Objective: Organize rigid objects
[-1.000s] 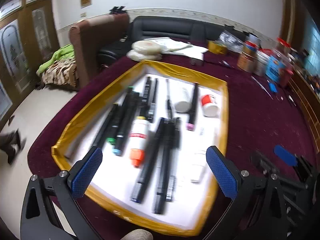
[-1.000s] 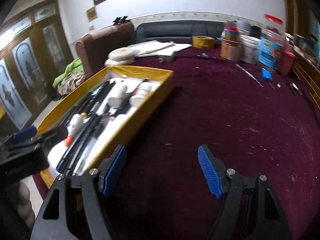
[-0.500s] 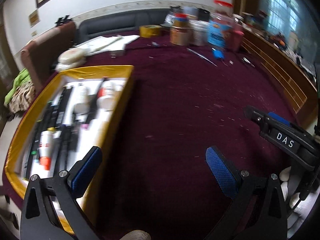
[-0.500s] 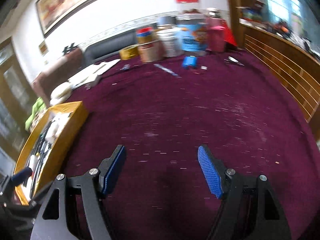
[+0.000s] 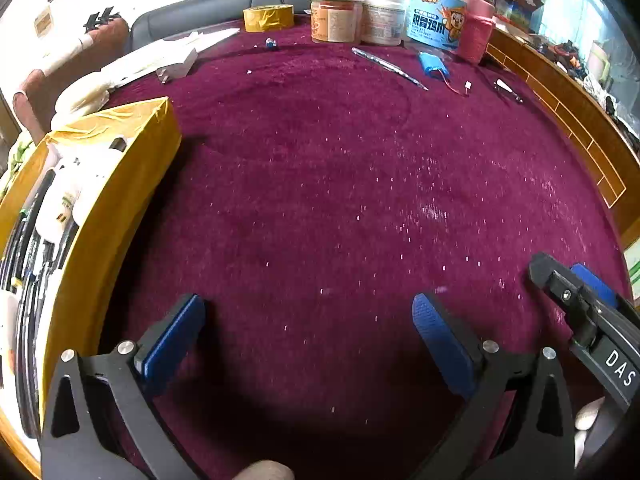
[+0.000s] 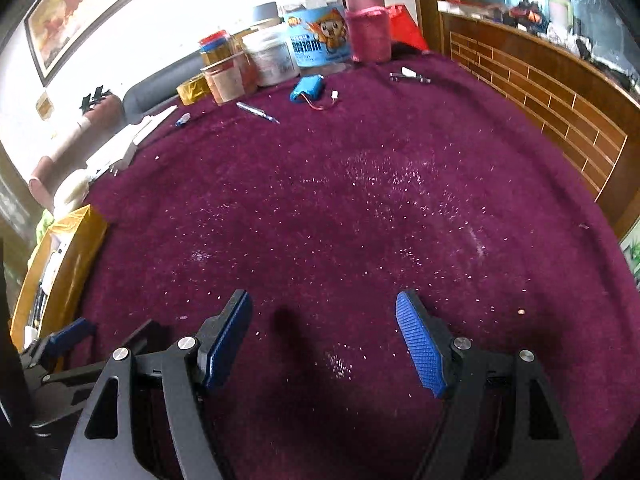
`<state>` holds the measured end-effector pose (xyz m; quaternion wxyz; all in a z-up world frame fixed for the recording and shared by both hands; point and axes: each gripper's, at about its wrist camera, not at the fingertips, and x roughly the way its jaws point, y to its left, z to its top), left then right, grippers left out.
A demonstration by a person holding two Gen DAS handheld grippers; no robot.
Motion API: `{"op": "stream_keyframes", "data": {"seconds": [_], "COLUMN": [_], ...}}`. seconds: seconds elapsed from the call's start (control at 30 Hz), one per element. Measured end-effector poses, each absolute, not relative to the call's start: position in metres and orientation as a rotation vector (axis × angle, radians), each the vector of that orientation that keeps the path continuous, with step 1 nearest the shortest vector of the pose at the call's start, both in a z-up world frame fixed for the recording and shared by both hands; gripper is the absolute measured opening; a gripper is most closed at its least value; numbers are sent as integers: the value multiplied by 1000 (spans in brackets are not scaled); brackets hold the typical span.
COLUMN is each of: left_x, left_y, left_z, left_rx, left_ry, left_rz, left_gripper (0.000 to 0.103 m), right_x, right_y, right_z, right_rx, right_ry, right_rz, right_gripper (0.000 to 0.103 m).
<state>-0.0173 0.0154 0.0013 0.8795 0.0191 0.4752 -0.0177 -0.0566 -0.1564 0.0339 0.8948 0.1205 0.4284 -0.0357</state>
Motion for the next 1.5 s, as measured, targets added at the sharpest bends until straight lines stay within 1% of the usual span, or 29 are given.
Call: {"op": "stream_keyframes", "data": {"seconds": [0.07,0.2,0.57,0.83,0.97,1.17,1.23,1.3,1.5], "left_x": [-13,-14,-13,-13,-13,-13,-13,-13,-13], "left_y": [16,17,17,17,17,17,17,17,17], "left_z": [1,2,1,1,1,1,1,1,1], "left_rx": [28,26,27,28,27,28,28,29,28], "left_ry": [995,995,995,995,995,996,996,996,996], "left_rz": [-46,-49,-49,-49,-49,-49,-49,-49,-49], "left_gripper": [103,103,103,103,103,103,103,103,103], "right_x": [-55,-51,-45,-44,-40,-40,-39,-37,-36], "right_y": [-157,-156,-153,-151,-148,-148,-147,-145,-144], "right_z": [34,33,31,30,29,29,29,28,28], "right_rx": [255,258,246,236,217,216,214,208,205], "right_ry": [885,888,900,905,914,915,916,917,916], "right_rz": [-72,-56,-30,-36,-51,-54,-51,-50,-55], "right_gripper": [70,78,89,89,94,95,97,102,102]}}
